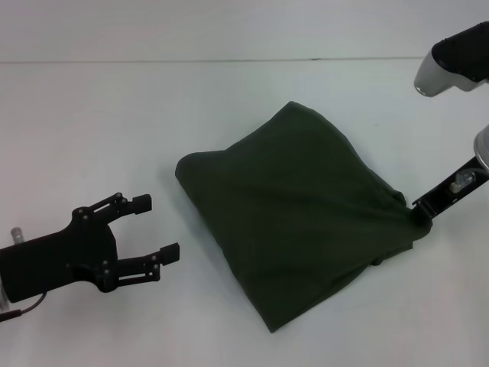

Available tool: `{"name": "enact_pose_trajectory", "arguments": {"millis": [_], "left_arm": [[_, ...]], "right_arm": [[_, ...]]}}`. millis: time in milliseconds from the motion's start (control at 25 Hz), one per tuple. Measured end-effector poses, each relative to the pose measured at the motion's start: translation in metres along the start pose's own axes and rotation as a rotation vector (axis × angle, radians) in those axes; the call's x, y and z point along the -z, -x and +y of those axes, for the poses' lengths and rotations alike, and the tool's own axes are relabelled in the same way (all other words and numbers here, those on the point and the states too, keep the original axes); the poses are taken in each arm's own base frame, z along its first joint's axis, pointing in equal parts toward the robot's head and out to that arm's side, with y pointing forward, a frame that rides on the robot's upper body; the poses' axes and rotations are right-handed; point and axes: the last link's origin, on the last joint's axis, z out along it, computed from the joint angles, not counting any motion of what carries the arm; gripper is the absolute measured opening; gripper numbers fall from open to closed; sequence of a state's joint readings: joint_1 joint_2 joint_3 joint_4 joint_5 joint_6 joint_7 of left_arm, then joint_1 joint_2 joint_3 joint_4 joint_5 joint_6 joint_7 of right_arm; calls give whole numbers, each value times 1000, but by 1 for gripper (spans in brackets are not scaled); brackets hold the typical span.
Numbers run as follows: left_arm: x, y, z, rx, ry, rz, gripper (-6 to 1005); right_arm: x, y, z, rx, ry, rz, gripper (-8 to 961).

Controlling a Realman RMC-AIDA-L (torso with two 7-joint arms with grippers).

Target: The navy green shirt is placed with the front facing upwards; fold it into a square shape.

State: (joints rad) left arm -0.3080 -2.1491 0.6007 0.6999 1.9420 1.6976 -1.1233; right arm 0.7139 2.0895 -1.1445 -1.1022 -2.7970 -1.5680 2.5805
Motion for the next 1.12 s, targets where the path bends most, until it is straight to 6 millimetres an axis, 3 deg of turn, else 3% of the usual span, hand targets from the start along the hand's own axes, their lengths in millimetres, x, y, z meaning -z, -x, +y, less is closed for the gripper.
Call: {"name": "enact_pose_trajectory", "arguments": {"millis": [200,360,560,880,1040,1120], "left_arm": [[0,0,0,5,-6,2,936],[-1,1,0,10,-6,5,936],[-3,0,1,14,-6,12,936],[-6,3,0,34,-18,14,936],[-7,9,-3,64,-59,7,936],[-5,12,-4,70,-83,16,936]], "right_arm": [[17,1,-10,-7,-26,-43,84],[44,2,-17,1,-17,-100,150],[70,18,-25,35,-21,-214,347],[52,48,-10,120,38,-280,705],[44,43,-5,171,101,-358,855],[38,32,-7,195,140,-440,859]]}}
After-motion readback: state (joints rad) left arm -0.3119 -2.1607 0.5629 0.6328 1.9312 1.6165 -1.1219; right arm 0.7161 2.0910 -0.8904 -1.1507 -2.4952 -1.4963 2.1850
